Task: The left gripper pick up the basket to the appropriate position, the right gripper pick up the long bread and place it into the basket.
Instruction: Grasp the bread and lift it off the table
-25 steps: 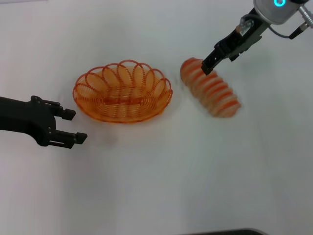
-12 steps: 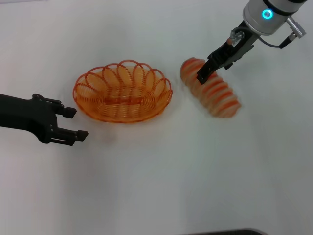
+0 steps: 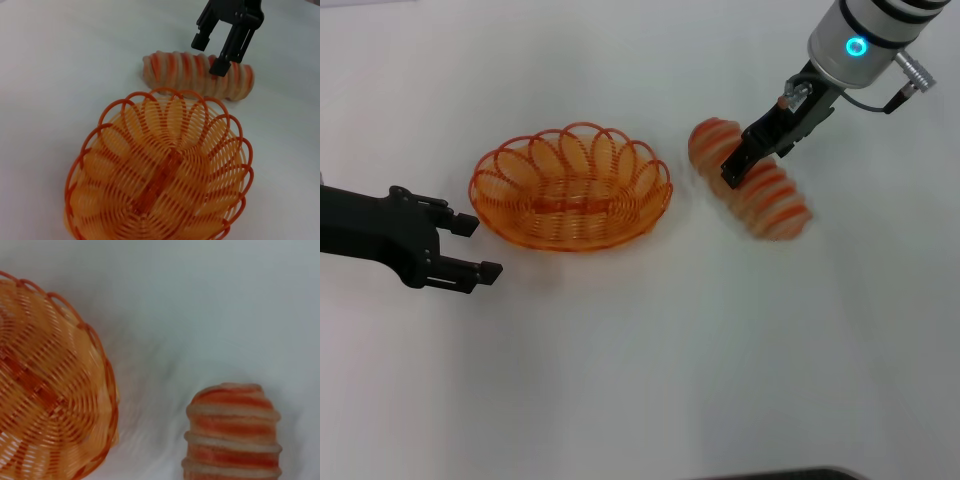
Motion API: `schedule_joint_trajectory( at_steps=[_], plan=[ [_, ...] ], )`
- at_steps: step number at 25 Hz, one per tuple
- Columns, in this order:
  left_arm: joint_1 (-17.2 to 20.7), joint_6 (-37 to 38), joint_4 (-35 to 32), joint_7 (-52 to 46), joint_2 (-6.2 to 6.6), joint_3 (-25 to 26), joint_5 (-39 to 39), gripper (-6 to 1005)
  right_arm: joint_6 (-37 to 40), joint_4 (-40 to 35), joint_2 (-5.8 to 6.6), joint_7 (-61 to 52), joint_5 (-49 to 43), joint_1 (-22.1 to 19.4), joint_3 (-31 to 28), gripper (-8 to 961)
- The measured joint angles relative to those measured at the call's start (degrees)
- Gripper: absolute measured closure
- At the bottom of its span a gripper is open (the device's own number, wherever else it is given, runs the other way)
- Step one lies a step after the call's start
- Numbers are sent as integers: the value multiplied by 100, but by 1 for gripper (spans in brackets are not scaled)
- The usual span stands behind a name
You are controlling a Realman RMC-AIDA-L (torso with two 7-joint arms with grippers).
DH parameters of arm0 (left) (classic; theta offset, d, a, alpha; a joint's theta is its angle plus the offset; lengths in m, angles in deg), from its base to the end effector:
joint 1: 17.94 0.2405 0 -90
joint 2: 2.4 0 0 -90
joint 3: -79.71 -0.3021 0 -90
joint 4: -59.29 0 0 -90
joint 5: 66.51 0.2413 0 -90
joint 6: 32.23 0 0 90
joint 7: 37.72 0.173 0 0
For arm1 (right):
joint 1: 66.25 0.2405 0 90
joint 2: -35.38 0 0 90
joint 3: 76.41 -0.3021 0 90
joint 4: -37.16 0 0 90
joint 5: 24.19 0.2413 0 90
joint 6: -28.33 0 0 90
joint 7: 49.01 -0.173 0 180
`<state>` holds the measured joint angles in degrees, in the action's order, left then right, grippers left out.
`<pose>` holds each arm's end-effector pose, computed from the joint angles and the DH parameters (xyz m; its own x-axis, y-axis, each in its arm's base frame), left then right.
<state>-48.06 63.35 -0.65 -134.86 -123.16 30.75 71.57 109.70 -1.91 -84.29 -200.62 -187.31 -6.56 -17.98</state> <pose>-0.3028 0.3764 -0.0294 0.9078 0.4189 0.0192 0.4175 -0.8986 -0.1351 0.2107 0.4817 -0.0808 0.5096 -0.8325 0.2175 -0.6939 -0.5471 -0.4682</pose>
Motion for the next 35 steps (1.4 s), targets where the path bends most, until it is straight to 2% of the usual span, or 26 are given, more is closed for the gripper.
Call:
schedule_joint_trajectory(
  at_steps=[23,29,34,35],
  plan=[
    [-3,3,62,46,-8,-123,7,273,-138,328,14,48,-28,13,1,69],
    [1,-5,61,47,-15,-132,9,273,-144,342,14,53,-31,4,85,164],
    [18,-6,61,47,-21,-133,40,273,-122,334,14,53,-31,-1,99,351],
    [20,-5,61,47,-25,-132,59,274,-113,328,14,53,-31,-4,99,360]
  ],
)
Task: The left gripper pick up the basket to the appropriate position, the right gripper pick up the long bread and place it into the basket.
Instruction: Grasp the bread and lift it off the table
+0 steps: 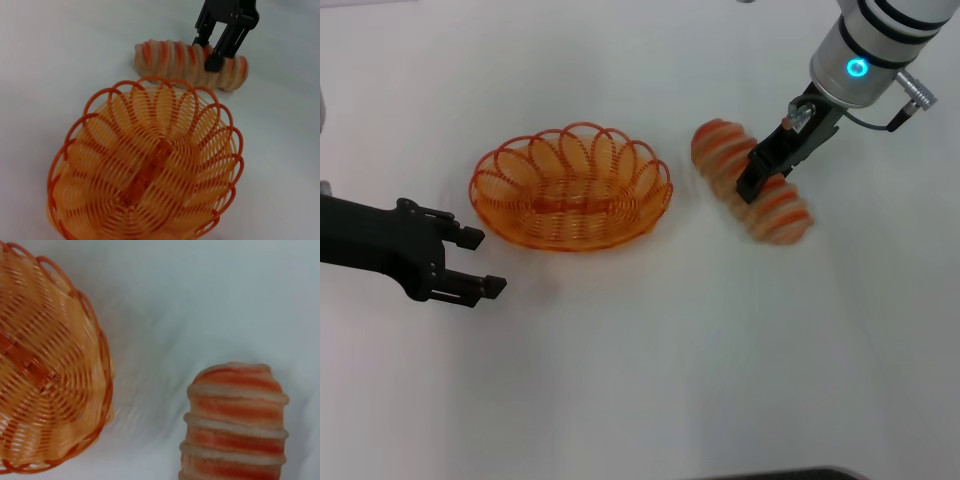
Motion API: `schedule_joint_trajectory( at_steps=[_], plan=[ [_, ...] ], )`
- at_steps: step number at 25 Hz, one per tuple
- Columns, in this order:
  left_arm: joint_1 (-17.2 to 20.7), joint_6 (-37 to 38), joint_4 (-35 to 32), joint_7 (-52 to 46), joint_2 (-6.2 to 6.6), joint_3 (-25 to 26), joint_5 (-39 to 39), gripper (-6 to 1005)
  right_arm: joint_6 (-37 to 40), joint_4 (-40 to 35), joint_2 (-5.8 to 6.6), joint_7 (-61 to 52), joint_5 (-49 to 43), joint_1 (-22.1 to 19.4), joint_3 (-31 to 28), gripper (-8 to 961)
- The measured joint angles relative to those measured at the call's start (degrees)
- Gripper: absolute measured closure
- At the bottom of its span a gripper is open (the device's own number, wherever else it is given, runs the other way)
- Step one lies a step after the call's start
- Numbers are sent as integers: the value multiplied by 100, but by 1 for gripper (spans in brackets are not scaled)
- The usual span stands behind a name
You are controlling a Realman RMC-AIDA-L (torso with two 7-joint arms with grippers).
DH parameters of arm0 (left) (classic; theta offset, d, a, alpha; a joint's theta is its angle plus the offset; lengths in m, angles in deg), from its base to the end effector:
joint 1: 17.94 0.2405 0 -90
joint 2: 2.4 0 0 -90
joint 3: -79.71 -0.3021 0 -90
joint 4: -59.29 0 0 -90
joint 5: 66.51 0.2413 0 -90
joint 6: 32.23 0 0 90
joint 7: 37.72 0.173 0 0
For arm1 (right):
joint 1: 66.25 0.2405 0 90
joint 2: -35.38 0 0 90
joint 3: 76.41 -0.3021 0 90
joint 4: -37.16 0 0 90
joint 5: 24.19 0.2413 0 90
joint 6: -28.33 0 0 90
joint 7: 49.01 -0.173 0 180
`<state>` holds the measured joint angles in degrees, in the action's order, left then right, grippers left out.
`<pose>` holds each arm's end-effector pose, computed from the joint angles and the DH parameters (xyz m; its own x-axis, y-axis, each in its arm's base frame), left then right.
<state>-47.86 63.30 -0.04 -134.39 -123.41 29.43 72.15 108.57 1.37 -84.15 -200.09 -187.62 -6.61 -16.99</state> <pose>-0.3043 0.3719 -0.0367 0.9110 0.4124 -0.0045 0.4093 -0.9052 -0.1144 0.2238 0.4748 -0.0887 0.4904 -0.8331 0.2557 -0.6913 -0.5505 -0.4681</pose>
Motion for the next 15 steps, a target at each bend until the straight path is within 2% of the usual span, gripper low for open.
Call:
schedule_joint_trajectory(
  at_steps=[15],
  plan=[
    [-6,22,0,0,-5,1,38,273,104,-36,0,10,4,-14,10,475]
  ],
)
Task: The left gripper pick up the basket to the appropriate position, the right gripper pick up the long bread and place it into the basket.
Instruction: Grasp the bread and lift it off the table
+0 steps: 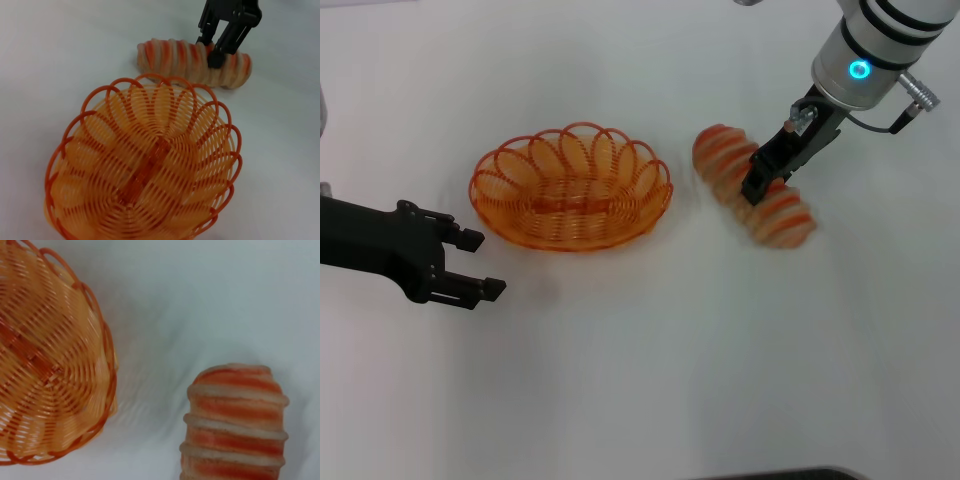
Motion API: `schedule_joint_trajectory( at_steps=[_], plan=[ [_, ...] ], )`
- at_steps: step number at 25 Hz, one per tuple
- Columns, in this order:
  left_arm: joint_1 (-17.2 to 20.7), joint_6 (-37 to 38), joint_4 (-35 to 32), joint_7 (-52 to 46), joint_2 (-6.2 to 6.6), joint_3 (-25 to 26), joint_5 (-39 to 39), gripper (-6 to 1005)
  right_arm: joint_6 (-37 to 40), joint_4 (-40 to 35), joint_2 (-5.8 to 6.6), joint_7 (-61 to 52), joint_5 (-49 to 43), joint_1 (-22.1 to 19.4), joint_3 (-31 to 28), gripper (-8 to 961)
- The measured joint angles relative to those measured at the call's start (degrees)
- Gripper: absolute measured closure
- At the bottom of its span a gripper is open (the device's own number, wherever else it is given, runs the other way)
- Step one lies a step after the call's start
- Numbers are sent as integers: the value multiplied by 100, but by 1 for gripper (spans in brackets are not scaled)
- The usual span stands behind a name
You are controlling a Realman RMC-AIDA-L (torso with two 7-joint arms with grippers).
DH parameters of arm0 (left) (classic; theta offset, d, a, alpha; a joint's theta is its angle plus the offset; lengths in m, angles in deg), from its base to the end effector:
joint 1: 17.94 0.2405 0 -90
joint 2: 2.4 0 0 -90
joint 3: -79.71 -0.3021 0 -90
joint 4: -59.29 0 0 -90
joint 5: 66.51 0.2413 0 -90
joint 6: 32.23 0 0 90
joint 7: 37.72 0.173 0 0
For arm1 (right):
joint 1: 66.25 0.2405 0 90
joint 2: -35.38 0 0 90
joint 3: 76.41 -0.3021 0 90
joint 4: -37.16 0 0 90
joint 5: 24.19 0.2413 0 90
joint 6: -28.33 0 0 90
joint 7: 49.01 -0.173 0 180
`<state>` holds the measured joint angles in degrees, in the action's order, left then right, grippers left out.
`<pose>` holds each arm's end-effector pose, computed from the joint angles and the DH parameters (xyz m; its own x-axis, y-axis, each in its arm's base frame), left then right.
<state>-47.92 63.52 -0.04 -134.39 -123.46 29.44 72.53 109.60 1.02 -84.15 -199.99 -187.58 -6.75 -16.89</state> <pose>-0.3046 0.3712 -0.0372 0.9107 0.4129 -0.0107 0.4093 -0.9057 -0.1107 0.2239 0.4722 -0.0879 0.4856 -0.8323 0.2672 -0.6934 -0.5529 -0.4620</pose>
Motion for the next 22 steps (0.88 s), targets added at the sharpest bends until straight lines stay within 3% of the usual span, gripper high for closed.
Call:
schedule_joint_trajectory(
  at_steps=[14,22],
  plan=[
    [-16,49,-8,-6,4,0,0,274,34,-7,9,47,0,-10,-2,604],
    [-17,49,-9,-10,14,0,0,274,36,-7,9,60,0,-9,-2,610]
  ],
)
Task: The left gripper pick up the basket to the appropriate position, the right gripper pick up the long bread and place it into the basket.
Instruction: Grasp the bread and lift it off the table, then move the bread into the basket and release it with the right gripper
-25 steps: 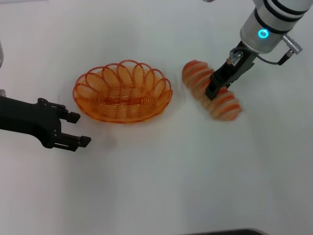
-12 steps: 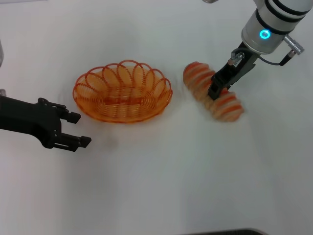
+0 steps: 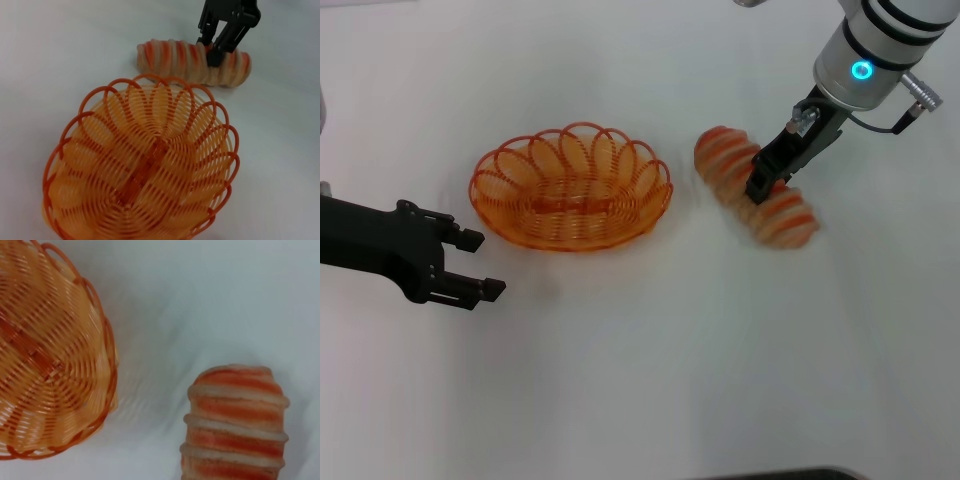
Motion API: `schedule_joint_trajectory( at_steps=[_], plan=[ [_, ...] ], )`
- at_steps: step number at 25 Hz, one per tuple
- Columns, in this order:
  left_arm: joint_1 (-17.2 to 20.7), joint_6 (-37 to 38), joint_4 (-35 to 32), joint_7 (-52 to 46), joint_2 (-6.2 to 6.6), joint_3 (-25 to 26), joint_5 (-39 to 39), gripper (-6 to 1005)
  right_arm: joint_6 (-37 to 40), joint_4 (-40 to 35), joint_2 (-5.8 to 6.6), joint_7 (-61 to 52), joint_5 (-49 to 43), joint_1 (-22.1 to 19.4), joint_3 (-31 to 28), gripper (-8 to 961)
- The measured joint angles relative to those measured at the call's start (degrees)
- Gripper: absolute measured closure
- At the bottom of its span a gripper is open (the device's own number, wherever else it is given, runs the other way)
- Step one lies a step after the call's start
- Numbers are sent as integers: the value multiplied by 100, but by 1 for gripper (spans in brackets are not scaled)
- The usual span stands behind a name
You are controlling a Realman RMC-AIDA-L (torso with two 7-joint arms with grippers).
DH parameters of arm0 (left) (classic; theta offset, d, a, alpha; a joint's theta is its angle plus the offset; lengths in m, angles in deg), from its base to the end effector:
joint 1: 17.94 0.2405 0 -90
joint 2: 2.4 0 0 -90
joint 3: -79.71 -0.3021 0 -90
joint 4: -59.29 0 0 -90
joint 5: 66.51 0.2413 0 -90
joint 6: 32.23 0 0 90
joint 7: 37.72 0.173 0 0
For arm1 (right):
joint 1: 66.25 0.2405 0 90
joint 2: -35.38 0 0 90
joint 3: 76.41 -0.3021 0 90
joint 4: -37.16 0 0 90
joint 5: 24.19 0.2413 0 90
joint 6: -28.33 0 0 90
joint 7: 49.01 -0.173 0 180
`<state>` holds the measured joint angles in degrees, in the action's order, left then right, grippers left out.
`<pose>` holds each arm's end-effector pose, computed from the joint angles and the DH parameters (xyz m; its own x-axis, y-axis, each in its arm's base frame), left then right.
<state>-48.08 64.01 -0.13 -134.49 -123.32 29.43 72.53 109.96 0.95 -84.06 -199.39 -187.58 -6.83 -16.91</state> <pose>-0.3035 0.3711 -0.0359 0.9115 0.4110 -0.0132 0.4075 -0.9071 -0.1054 0.2247 0.4715 -0.0869 0.4893 -0.8276 0.2749 -0.6902 -0.5602 -0.4581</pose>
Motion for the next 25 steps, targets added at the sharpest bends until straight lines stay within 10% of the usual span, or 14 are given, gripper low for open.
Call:
schedule_joint_trajectory(
  at_steps=[25],
  plan=[
    [-63,-2,-22,-17,36,68,-2,274,337,-1221,75,660,-114,-265,-372,610]
  ],
)
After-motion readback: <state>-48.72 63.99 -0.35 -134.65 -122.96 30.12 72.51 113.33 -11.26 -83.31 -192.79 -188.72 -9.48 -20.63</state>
